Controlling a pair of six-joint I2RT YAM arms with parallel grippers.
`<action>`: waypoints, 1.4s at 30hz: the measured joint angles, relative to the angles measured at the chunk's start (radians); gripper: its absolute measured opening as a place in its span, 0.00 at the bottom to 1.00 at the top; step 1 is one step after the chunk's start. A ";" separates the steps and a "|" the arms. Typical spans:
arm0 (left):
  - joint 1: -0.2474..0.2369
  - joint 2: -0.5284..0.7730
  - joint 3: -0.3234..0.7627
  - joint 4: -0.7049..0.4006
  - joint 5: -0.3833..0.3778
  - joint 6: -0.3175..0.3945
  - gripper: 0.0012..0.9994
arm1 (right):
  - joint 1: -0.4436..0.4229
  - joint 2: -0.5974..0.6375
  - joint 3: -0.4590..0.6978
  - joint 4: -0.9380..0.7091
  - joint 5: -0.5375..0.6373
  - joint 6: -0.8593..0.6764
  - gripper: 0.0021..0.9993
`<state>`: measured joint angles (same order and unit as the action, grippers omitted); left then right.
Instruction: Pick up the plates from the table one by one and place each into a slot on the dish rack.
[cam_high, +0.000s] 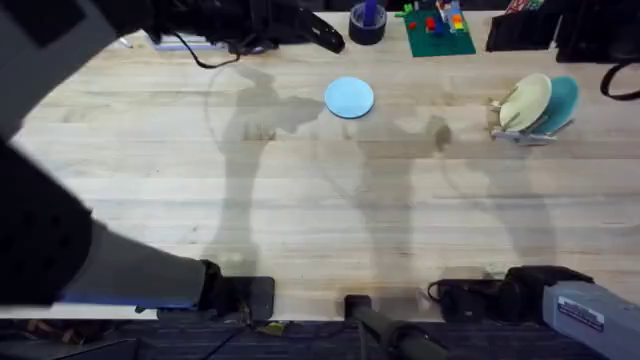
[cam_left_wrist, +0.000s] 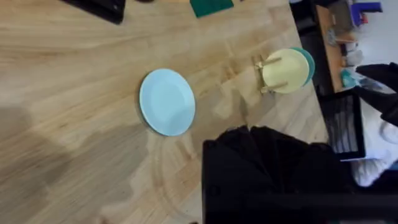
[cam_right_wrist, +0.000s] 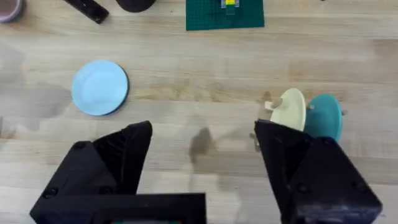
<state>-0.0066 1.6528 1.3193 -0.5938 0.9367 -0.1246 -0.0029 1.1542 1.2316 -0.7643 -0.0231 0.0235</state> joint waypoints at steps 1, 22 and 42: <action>-0.002 0.019 0.000 0.001 0.010 -0.002 0.04 | 0.000 0.000 0.000 0.000 0.000 0.000 1.00; -0.078 0.315 0.000 0.148 0.002 -0.006 0.04 | 0.000 0.000 0.000 0.000 0.000 0.000 1.00; -0.092 0.475 0.000 0.224 0.010 -0.004 0.04 | 0.000 0.000 0.000 0.000 0.000 0.000 0.99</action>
<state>-0.0981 2.1281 1.3197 -0.3698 0.9470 -0.1282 -0.0029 1.1542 1.2316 -0.7643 -0.0231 0.0235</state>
